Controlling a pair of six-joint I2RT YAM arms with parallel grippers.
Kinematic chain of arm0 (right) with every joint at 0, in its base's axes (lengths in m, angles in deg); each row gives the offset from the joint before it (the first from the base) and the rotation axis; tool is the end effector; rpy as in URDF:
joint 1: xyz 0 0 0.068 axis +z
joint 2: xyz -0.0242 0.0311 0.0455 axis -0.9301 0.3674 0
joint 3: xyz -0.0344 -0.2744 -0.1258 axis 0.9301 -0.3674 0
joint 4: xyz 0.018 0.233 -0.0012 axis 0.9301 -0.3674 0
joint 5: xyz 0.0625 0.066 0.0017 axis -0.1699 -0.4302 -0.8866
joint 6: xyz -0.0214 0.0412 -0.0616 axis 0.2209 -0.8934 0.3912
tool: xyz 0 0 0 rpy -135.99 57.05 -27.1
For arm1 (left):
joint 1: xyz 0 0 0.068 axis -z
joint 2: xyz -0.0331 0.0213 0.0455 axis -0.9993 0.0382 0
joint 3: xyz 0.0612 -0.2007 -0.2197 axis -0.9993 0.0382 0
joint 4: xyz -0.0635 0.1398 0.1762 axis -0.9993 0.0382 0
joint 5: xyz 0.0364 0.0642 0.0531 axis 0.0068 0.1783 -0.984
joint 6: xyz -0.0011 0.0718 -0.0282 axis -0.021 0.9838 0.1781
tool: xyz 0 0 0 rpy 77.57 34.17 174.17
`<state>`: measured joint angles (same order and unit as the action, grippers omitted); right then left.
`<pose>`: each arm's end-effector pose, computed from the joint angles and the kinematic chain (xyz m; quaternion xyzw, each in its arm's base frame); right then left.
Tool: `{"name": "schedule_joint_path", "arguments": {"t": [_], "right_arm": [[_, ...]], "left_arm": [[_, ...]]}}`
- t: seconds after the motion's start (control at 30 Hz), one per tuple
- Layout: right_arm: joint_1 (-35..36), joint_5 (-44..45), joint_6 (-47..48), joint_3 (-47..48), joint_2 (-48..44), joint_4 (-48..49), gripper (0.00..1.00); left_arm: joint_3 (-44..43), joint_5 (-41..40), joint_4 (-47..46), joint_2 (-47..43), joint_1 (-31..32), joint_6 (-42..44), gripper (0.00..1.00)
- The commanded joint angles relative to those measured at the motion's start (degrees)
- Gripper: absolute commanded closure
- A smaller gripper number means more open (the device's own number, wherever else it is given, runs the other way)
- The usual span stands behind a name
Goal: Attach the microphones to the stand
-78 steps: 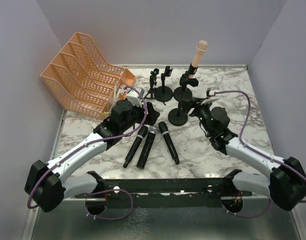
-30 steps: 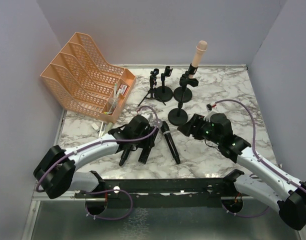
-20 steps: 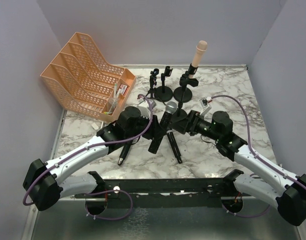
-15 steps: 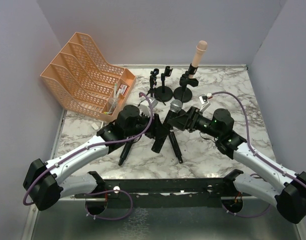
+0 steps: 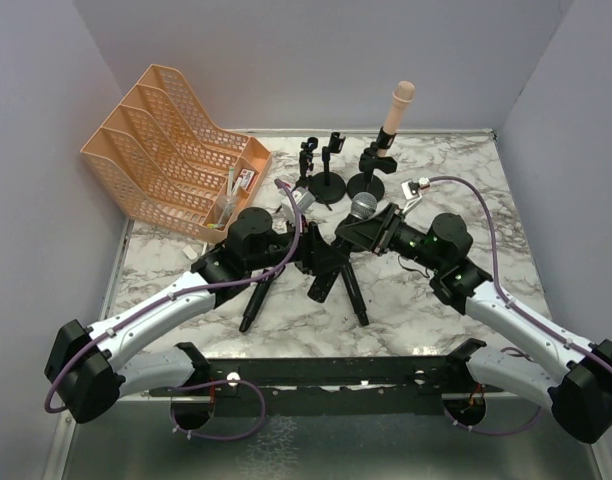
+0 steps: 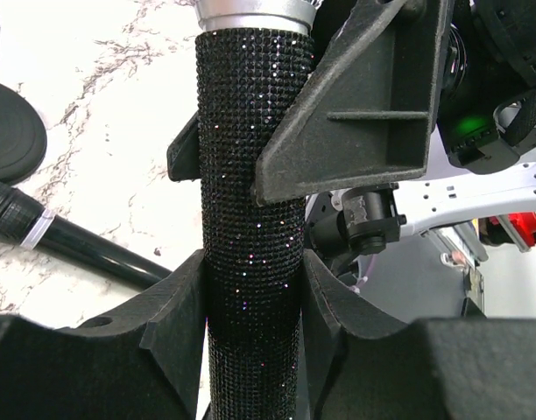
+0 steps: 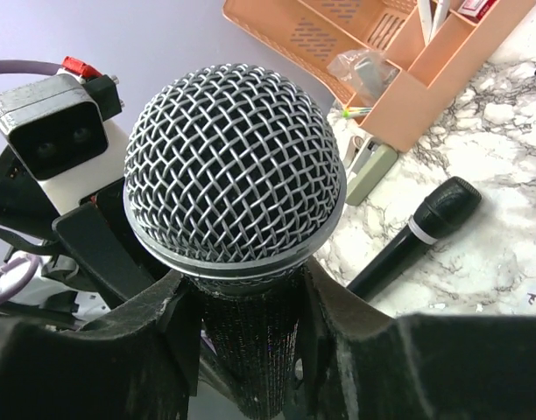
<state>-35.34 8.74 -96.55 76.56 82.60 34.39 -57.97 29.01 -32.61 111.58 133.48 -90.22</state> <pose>0.1673 0.1405 0.3401 -0.0011 0.7026 0.5935 0.3925 0.1492 -0.1935 0.3479 0.2146 0.7334 -0.5310 0.3662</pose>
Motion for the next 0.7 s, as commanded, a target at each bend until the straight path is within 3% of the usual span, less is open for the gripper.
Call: {"name": "schedule_joint_path", "arguments": {"t": [0.0, 0.1, 0.33, 0.5, 0.67], "right_arm": [[-0.04, 3.58, 3.18, 4.18, -2.29, -2.32, 0.86], [-0.05, 7.91, 9.7, 9.39, -4.25, -12.09, 0.89], [0.02, 26.48, 25.7, 23.14, -7.98, -32.64, 0.9], [-0.06, 43.67, 34.9, 31.35, -7.34, -40.29, 0.9], [-0.05, 57.63, 39.6, 39.1, -3.19, -46.85, 0.9]], "left_arm": [[-0.72, 0.44, -3.07, -2.49, 0.33, 0.68, 0.57], [-0.9, -2.42, -1.53, -3.94, 0.38, 2.14, 0.37], [-3.05, -11.18, -0.37, -8.15, 0.37, 11.31, 0.17], [-9.54, -15.15, -0.85, -3.25, 0.17, 21.3, 0.1], [-22.02, -8.09, -2.06, 7.26, -1.43, 27.2, 0.1]]}}
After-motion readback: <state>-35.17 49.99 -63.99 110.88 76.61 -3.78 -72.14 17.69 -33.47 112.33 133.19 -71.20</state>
